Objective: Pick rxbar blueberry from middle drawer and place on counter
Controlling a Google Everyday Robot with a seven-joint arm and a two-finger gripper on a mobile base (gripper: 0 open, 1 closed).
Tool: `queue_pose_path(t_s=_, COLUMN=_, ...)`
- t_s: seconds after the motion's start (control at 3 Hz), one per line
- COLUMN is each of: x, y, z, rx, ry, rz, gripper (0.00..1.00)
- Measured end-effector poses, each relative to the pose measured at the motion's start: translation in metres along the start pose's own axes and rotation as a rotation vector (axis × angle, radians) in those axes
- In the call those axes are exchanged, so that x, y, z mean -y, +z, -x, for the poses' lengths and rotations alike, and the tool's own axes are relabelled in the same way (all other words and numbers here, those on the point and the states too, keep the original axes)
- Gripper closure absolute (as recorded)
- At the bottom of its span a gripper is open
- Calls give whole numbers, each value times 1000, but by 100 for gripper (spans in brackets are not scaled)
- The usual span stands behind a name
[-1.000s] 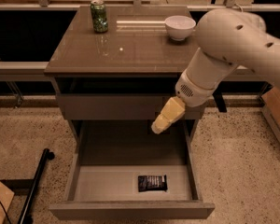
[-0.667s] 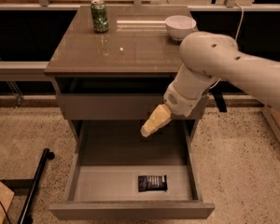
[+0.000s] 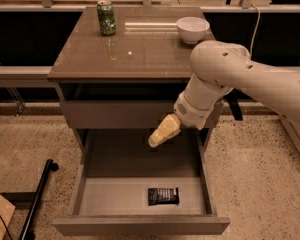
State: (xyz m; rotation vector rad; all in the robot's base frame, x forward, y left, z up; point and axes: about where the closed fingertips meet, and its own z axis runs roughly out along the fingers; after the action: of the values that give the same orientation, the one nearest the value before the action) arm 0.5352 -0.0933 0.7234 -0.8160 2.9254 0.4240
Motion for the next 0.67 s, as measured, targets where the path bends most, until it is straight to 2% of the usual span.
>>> queue_pose_path(t_s=0.67, x=22, y=64, z=24, rx=95, ry=278, rz=81, gripper=0)
